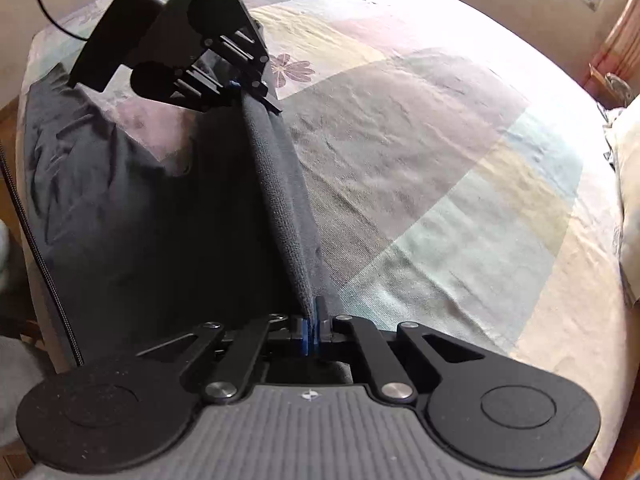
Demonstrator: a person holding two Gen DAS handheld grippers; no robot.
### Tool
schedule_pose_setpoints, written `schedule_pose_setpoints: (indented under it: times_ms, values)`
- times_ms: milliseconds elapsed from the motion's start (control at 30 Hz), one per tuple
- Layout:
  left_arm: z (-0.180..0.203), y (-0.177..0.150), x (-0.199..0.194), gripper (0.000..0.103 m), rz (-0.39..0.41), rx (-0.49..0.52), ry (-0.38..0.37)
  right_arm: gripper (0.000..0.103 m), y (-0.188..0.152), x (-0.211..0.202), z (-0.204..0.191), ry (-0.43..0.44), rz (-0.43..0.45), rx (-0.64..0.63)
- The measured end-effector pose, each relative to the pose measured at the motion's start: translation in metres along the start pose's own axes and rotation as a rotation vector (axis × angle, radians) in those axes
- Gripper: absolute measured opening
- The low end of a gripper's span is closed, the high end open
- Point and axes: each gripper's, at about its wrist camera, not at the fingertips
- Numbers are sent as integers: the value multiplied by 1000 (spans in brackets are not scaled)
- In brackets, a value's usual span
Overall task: Fold clothes
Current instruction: 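Close the left tool on the pants while the right tool holds the waistband raised, then lift the dark grey pants with both tools so they hang folded lengthwise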
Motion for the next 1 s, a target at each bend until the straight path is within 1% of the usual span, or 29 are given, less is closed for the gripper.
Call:
schedule_pose_setpoints:
  times_ms: [67, 100, 133, 167, 233, 500, 567, 600, 633, 767, 867, 933, 1000]
  values:
    - [1, 1, 0, 3, -1, -12, -4, 3, 3, -8, -8, -4, 2, -53]
    - [2, 2, 0, 5, -5, -10, -2, 3, 4, -11, -11, -2, 5, -66]
    - [3, 2, 1, 8, -9, -8, 0, 3, 6, -12, -14, 1, 8, -70]
    - [4, 1, 2, 8, -13, -8, 0, 3, 7, -14, -17, 6, 10, -68]
    - [6, -2, 4, 12, -21, -9, -5, 3, 8, -18, -17, 15, 12, -62]
    - [20, -23, 12, 12, -81, 14, -14, 3, 7, -19, -20, 14, 5, -51]
    - [21, -31, 12, 10, -104, 4, -17, 3, 7, -16, -19, 7, 1, -50]
    - [21, -35, 13, 5, -116, -1, -20, 3, 6, -15, -19, 3, 0, -48]
    - [21, -39, 12, 3, -129, -11, -20, 3, 6, -14, -19, -2, -2, -46]
    - [18, -42, -1, 0, -114, -54, -37, 3, 3, -9, -18, -18, -11, -44]
    - [24, -42, -11, 0, -96, -43, -55, 3, 1, -8, -20, -34, -18, -51]
    - [31, -41, -18, 0, -83, -30, -80, 3, 0, -8, -24, -49, -22, -64]
    - [35, -40, -27, 0, -75, -47, -111, 3, -3, -9, -29, -61, -28, -86]
Point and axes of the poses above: each gripper's, at about its wrist camera, not at the fingertips, and x roughly the way its jaws point, z to its right, y to its top, and after that the axes turned 13 degrees about z, right-handed
